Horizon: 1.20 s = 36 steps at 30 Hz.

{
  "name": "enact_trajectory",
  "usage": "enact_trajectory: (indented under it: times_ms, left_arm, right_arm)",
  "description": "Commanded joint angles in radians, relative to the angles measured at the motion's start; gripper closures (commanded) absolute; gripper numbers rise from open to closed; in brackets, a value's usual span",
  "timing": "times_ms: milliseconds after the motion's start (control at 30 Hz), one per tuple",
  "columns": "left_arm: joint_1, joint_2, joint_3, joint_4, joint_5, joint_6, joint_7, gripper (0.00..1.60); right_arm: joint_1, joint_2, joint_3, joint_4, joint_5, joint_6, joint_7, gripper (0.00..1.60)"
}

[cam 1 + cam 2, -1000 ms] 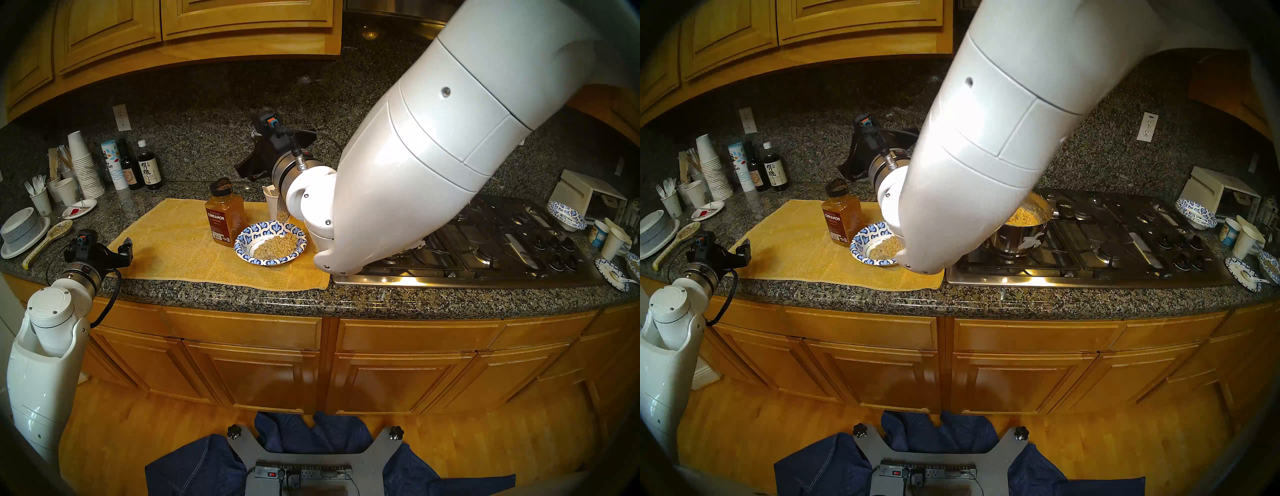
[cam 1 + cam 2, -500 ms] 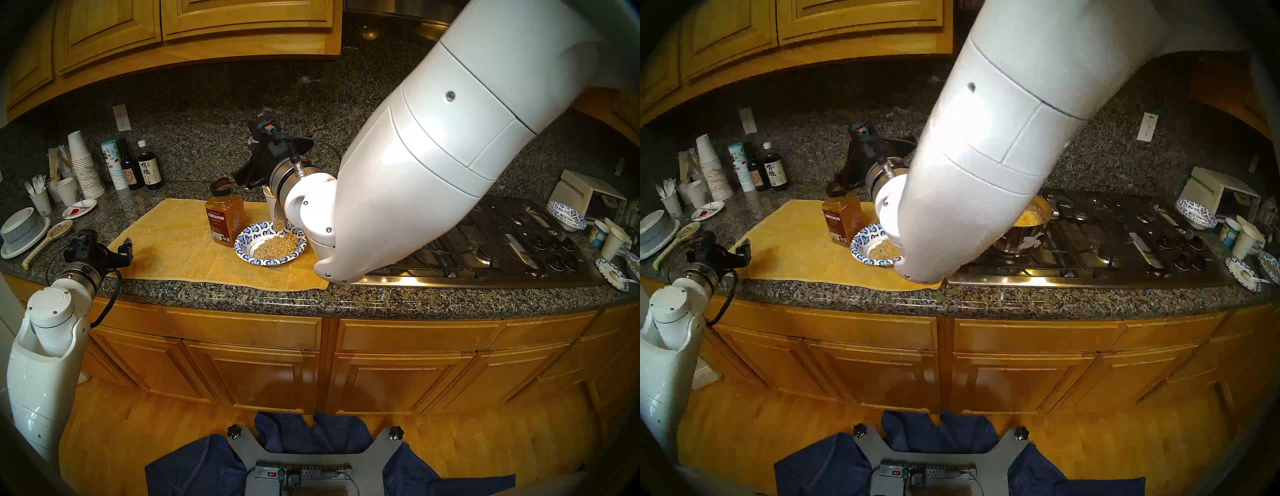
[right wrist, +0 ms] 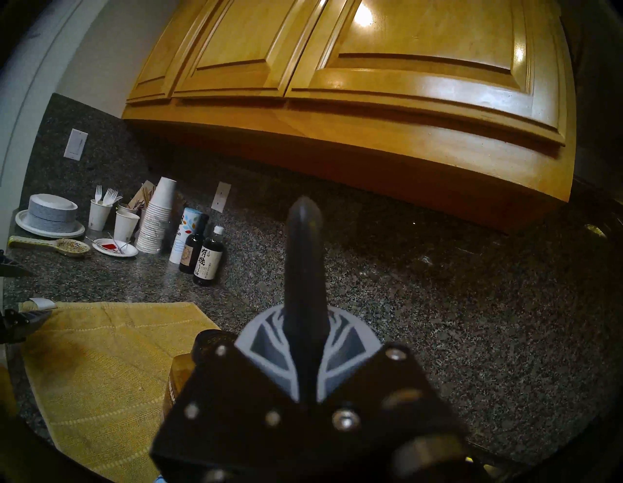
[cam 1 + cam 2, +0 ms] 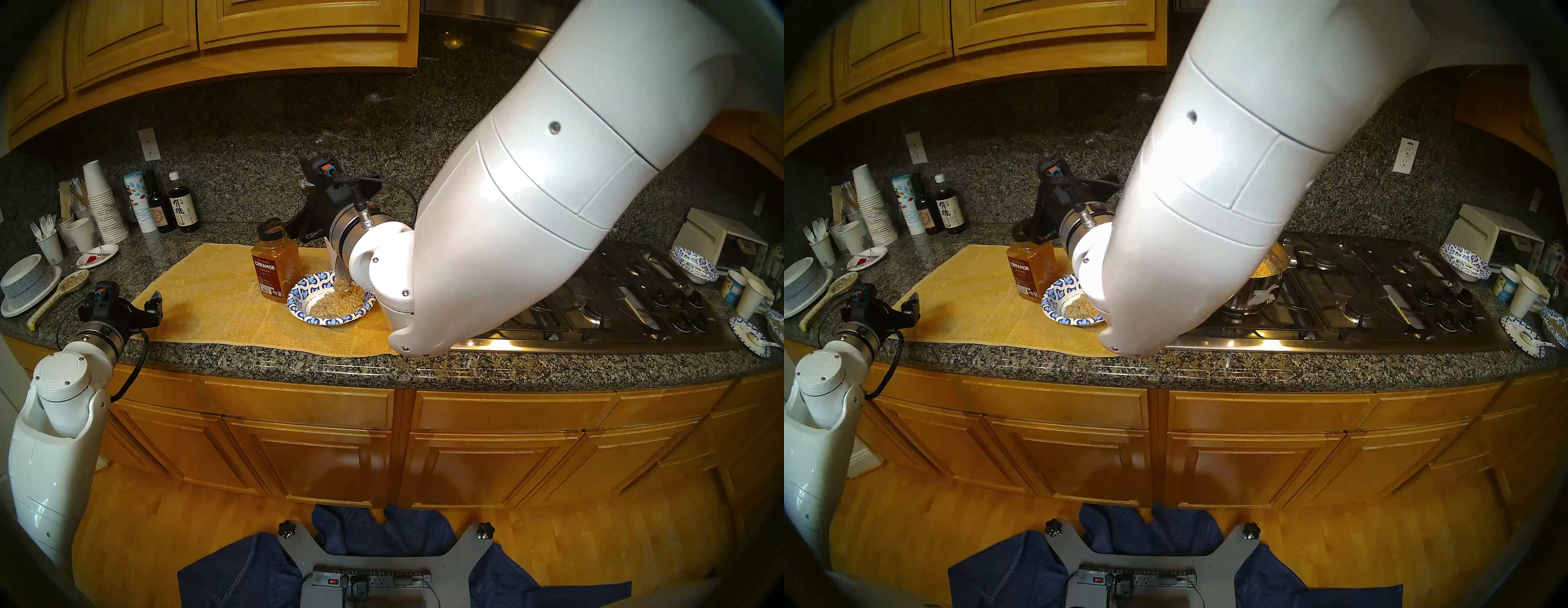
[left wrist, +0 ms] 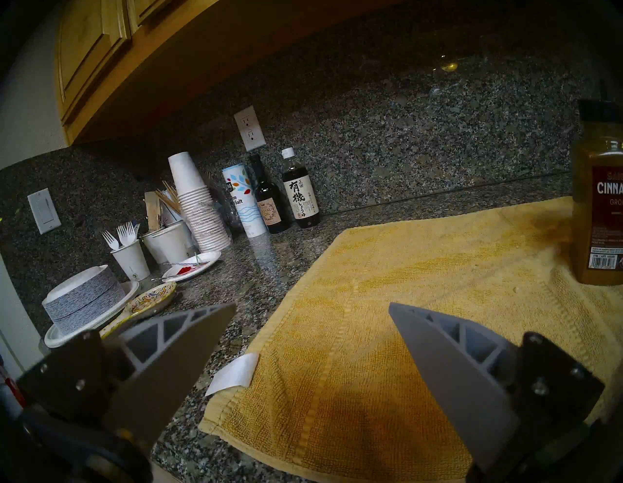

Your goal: Scoop oatmeal into bowl, add cinnamon, and put a spoon inside bowl

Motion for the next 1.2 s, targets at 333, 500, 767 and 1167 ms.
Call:
enact_trajectory:
  times_ms: [333, 500, 767, 1167]
  left_arm:
    - [-0.018, 0.012, -0.018, -0.023, 0.002, -0.011, 0.001, 0.00]
    - [-0.018, 0.012, -0.017, -0.022, 0.002, -0.011, 0.001, 0.00]
    - [-0.018, 0.012, -0.016, -0.021, 0.002, -0.010, 0.002, 0.00]
    - [-0.018, 0.012, -0.018, -0.022, 0.002, -0.011, 0.001, 0.00]
  right_arm:
    - [0.010, 0.000, -0.019, 0.005, -0.058, -0.002, -0.106, 1.60]
    - [0.008, 0.038, -0.014, 0.032, -0.035, -0.002, -0.108, 1.60]
    - [0.020, 0.106, -0.009, 0.073, 0.010, -0.002, -0.107, 1.60]
    - [0.028, 0.174, 0.039, 0.043, 0.051, -0.002, -0.114, 1.60]
